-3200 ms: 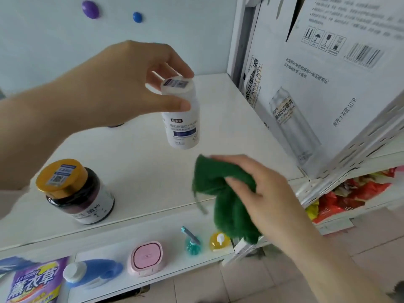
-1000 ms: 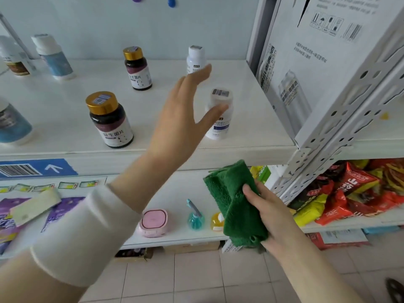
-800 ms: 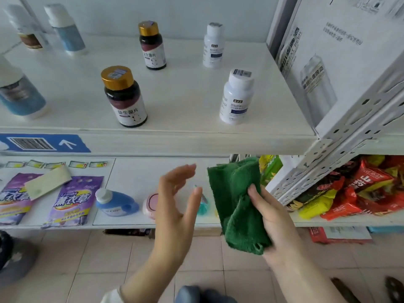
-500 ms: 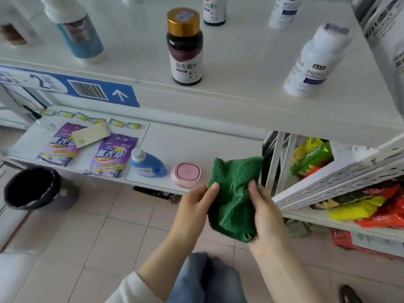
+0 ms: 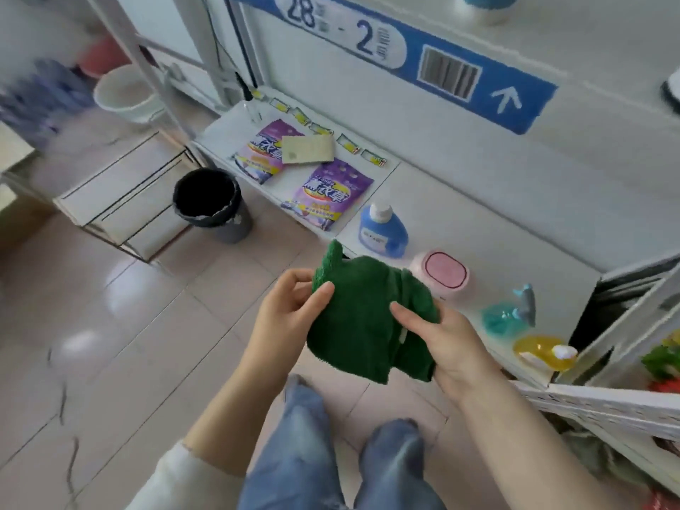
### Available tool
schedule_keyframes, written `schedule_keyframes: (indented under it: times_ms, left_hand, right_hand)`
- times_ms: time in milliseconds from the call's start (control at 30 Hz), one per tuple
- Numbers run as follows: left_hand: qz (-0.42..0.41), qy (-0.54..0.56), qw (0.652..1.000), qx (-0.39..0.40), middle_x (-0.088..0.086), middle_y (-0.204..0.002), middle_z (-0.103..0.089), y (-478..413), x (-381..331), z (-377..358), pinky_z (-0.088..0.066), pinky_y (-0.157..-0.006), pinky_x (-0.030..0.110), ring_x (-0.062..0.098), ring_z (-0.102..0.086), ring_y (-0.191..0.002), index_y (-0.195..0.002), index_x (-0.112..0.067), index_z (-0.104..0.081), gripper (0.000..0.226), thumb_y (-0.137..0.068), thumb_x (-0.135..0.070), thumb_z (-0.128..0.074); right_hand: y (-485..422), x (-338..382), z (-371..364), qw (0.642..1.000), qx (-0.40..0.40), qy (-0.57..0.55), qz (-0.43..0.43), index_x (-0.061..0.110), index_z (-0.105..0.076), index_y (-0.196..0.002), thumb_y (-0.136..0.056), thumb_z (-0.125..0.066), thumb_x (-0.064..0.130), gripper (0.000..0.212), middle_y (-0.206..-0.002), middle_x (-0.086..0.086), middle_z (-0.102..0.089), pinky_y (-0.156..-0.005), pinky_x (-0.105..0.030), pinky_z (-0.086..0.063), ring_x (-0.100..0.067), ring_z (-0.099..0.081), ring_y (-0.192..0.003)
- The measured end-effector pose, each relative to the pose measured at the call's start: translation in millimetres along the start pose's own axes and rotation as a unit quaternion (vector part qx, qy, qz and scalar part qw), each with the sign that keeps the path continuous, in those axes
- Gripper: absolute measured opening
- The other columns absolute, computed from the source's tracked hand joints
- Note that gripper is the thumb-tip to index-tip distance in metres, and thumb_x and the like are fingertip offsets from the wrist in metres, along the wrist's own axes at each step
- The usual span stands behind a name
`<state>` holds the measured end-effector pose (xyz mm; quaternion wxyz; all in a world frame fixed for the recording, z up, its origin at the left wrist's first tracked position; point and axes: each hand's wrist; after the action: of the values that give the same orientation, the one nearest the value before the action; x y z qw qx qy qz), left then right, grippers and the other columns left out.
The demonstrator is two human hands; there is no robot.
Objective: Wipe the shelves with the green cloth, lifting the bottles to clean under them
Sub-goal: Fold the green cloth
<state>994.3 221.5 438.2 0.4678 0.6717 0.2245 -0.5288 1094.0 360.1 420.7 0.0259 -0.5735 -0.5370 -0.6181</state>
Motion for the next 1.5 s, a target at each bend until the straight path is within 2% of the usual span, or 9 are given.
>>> schedule_keyframes:
  times_ms: [200, 267, 367, 533, 733, 867, 1100, 1267, 1500]
  left_hand:
    - [0.018, 0.041, 0.999, -0.021, 0.006, -0.089, -0.069, -28.4, 6.6, 133.7, -0.055, -0.068, 0.018, 0.007, -0.069, -0.075, -0.121, -0.023, -0.045, 0.050, -0.082, 0.006, -0.059]
    - [0.020, 0.015, 1.000, -0.013, 0.006, -0.094, -0.066, -36.8, 10.1, 176.6, -0.056, -0.077, 0.023, 0.013, -0.068, -0.085, -0.115, -0.024, -0.053, 0.049, -0.080, 0.009, -0.060]
    - [0.008, -0.033, 0.998, -0.044, 0.004, -0.093, -0.065, -57.1, 16.5, 229.5, -0.055, -0.080, 0.027, 0.018, -0.065, -0.090, -0.102, -0.027, -0.059, 0.042, -0.078, 0.007, -0.064]
    - [0.012, -0.094, 0.985, -0.147, 0.002, -0.087, -0.067, -112.1, 28.8, 295.1, -0.055, -0.081, 0.033, 0.020, -0.066, -0.089, -0.090, -0.035, -0.061, 0.035, -0.077, -0.004, -0.069]
    - [0.046, -0.162, 0.962, -0.214, 0.006, -0.094, -0.058, -205.4, 33.8, 352.3, -0.046, -0.075, 0.024, 0.019, -0.059, -0.087, -0.079, -0.038, -0.057, 0.027, -0.078, -0.013, -0.069]
    - [0.078, -0.140, 0.962, -0.223, 0.004, -0.112, -0.050, -271.1, 15.4, 389.5, -0.046, -0.091, 0.030, 0.016, -0.055, -0.102, -0.083, -0.025, -0.059, 0.012, -0.080, -0.017, -0.068]
    - [0.119, -0.016, 0.962, -0.246, 0.003, -0.087, -0.065, -384.1, -20.6, 459.0, -0.054, -0.079, 0.031, 0.019, -0.062, -0.087, -0.090, -0.020, -0.058, 0.006, -0.085, -0.020, -0.063]
    - [0.174, 0.096, 0.941, -0.275, 0.008, -0.100, -0.062, -461.8, -25.4, 515.9, -0.054, -0.079, 0.034, 0.021, -0.062, -0.093, -0.103, -0.011, -0.053, 0.020, -0.086, -0.019, -0.062]
    - [0.226, 0.139, 0.934, -0.238, 0.014, -0.114, -0.062, -587.5, -5.6, 602.9, -0.051, -0.084, 0.035, 0.023, -0.062, -0.097, -0.117, -0.006, -0.050, 0.044, -0.079, -0.010, -0.070]
  right_hand:
    - [-48.2, -10.1, -122.3, 0.994, 0.042, 0.097, 0.035, 0.007, -0.057, -0.115, -0.076, -0.067, 0.003, 0.040, -0.101, -0.005, -0.067, -0.080, -0.026, -0.055, -0.011, -0.068, -0.086]
    - [-69.1, -19.0, -159.0, 0.985, 0.052, 0.159, 0.030, 0.017, -0.043, -0.131, -0.070, -0.076, 0.009, 0.070, -0.125, 0.002, -0.054, -0.104, -0.035, -0.042, -0.013, -0.054, -0.116]
    - [-101.1, -24.0, -205.9, 0.937, 0.113, 0.321, 0.073, 0.046, -0.034, -0.131, -0.048, -0.086, 0.035, 0.098, -0.140, 0.011, -0.041, -0.111, -0.038, -0.032, -0.012, -0.041, -0.130]
    - [-166.7, -26.0, -281.9, 0.777, 0.155, 0.574, 0.205, 0.051, -0.049, -0.111, -0.059, -0.078, 0.035, 0.062, -0.108, 0.010, -0.067, -0.090, -0.034, -0.048, -0.014, -0.062, -0.101]
    - [-271.6, -4.6, -368.4, 0.748, 0.184, 0.602, 0.213, 0.022, -0.072, -0.091, -0.064, -0.080, 0.020, 0.028, -0.090, -0.002, -0.059, -0.070, -0.016, -0.039, -0.015, -0.057, -0.088]
    - [-342.0, 25.4, -416.6, 0.767, 0.250, 0.577, 0.130, 0.015, -0.072, -0.087, -0.064, -0.081, 0.021, 0.025, -0.099, 0.000, -0.057, -0.081, -0.016, -0.038, -0.011, -0.055, -0.094]
    - [-440.7, 66.9, -521.9, 0.822, 0.288, 0.492, 0.010, 0.017, -0.066, -0.090, -0.076, -0.072, 0.014, 0.015, -0.071, 0.003, -0.063, -0.052, -0.005, -0.042, -0.003, -0.058, -0.064]
    - [-511.1, 70.2, -596.4, 0.874, 0.259, 0.403, -0.081, 0.018, -0.062, -0.086, -0.077, -0.068, 0.005, 0.017, -0.096, -0.017, -0.063, -0.076, -0.036, -0.052, -0.020, -0.062, -0.076]
    - [-620.6, 57.4, -688.2, 0.902, 0.165, 0.380, -0.119, 0.006, -0.051, -0.117, -0.081, -0.063, 0.001, 0.038, -0.094, -0.004, -0.065, -0.092, -0.046, -0.046, -0.025, -0.060, -0.093]
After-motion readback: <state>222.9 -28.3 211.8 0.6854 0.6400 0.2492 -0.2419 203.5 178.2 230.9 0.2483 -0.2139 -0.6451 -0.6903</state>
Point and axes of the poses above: each hand's wrist, its own y-axis away from the middle knuckle, its own z-axis out of the back of the hand, x = y × z
